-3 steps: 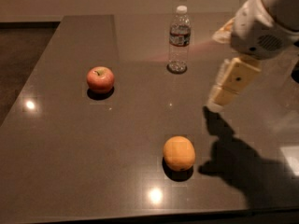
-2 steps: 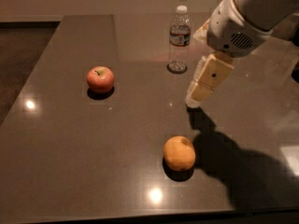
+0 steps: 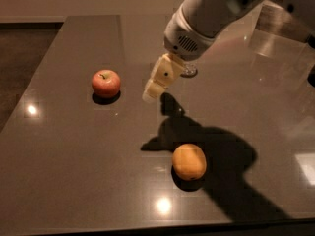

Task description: Move apple near orange

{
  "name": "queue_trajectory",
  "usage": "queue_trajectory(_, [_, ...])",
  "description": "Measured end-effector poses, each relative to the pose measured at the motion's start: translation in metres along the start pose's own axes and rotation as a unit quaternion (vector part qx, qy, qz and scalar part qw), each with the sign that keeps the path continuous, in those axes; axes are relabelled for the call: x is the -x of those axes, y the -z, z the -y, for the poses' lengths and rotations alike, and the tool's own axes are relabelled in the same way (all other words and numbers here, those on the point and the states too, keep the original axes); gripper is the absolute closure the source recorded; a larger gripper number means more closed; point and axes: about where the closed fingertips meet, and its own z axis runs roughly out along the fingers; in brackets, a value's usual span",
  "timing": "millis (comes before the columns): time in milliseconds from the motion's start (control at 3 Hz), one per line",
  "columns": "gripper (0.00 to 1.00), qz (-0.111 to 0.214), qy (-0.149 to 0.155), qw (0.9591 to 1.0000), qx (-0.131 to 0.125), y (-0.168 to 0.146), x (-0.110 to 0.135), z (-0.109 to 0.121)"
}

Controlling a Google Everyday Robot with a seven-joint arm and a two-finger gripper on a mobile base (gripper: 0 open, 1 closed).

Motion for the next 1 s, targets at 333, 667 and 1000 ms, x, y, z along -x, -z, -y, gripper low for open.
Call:
queue_trajectory(333, [0.0, 0.016, -0.025, 0.9995, 0.008, -0.036, 0.031, 0.008])
queue_trajectory(667, [0.0, 0.02, -0.034, 0.9992, 0.011, -0.07, 0.055, 0.014])
queue_trajectory(1000, [0.0, 0.022, -0.033, 0.9991, 0.016, -0.098, 0.075, 0.013])
